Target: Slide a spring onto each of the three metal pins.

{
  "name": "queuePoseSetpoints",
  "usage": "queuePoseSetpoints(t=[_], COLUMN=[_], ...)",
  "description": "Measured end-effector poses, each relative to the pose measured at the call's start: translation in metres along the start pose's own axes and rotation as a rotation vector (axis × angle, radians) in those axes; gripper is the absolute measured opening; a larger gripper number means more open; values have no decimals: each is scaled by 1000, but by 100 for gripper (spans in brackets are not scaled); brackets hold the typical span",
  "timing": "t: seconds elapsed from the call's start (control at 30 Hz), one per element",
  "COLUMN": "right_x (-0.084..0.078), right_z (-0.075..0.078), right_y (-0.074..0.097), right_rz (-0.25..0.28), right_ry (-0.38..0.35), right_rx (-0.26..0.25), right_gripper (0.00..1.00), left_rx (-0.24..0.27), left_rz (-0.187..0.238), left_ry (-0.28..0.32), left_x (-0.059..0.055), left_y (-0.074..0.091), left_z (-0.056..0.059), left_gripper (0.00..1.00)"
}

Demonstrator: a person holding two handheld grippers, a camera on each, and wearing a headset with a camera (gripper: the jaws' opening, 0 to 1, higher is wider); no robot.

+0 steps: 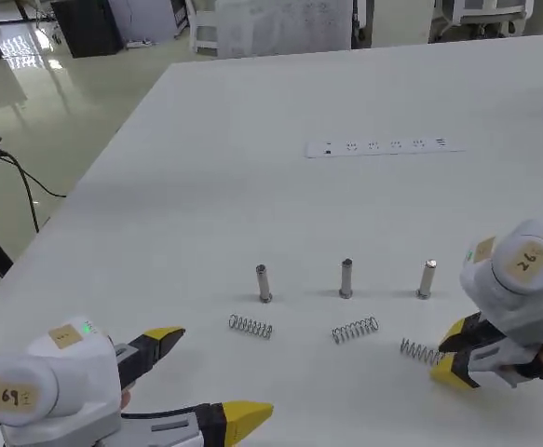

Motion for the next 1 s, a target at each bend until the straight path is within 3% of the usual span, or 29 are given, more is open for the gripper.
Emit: queuePoseSetpoints(t=[0.27,0.6,1.0], right_x=[0,0,15], right_z=[-1,1,0], right_y=[0,0,7], right_rz=[-1,4,23], right_ry=[22,-1,26], right_rx=[7,2,8], right_gripper=[8,7,7], left_rx=[-3,-8,-22], left_rz=[0,1,-8], left_ry=[-1,-6,-58], left_x=[0,0,3], left_y=[0,-1,-1], left_z=[0,1,5], left_gripper=[86,86,85])
Point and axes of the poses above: the centre of the closed fingertips' face, and the gripper's own axes: y roughly backward along the fingers, z roughly to its right, x roughly out of its top, the point moved 3 cm from there along y, roughly backward along the fingers, and after that the axes turned 1 degree about -y, right-handed, at the moved point
